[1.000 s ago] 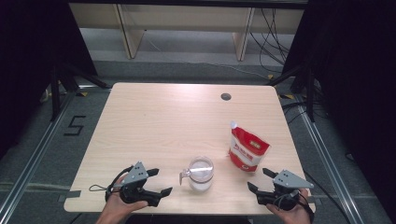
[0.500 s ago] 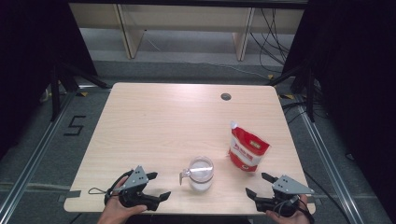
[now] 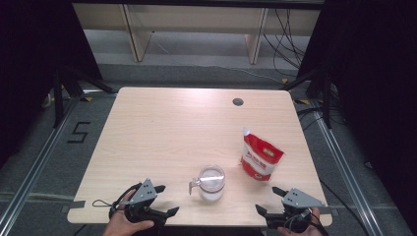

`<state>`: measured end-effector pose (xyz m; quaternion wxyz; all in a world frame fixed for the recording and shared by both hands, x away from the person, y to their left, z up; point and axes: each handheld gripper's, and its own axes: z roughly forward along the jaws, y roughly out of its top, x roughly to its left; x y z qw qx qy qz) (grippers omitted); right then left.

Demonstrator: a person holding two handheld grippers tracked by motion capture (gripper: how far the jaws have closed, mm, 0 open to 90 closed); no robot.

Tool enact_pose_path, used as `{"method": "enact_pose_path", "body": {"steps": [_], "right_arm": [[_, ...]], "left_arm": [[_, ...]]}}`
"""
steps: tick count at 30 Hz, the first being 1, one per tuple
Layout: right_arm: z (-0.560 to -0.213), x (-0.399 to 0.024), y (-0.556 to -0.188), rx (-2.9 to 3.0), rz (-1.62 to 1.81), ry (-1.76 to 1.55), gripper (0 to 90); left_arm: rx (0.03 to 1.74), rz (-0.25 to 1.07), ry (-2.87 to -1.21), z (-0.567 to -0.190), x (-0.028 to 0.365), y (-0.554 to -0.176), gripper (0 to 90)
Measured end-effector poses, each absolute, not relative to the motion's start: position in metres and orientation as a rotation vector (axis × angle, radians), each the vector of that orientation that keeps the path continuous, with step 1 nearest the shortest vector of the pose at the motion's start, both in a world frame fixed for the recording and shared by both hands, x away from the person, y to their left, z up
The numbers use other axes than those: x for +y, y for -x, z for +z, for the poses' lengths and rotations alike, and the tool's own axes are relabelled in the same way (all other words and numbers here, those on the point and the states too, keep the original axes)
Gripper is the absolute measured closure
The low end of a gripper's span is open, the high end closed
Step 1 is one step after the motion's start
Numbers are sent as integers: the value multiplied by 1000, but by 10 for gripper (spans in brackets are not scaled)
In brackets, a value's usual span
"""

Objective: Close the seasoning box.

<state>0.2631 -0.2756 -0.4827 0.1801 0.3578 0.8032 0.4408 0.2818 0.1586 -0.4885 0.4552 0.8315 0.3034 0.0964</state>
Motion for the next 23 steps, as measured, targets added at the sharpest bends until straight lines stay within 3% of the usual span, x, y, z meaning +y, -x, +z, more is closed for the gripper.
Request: {"method": "enact_pose_path", "body": {"steps": [23], "right_arm": [[-487, -275, -264, 2291, 1195, -1012, 167]], "left_arm": [[706, 298, -2084, -492, 156, -284, 159]]}}
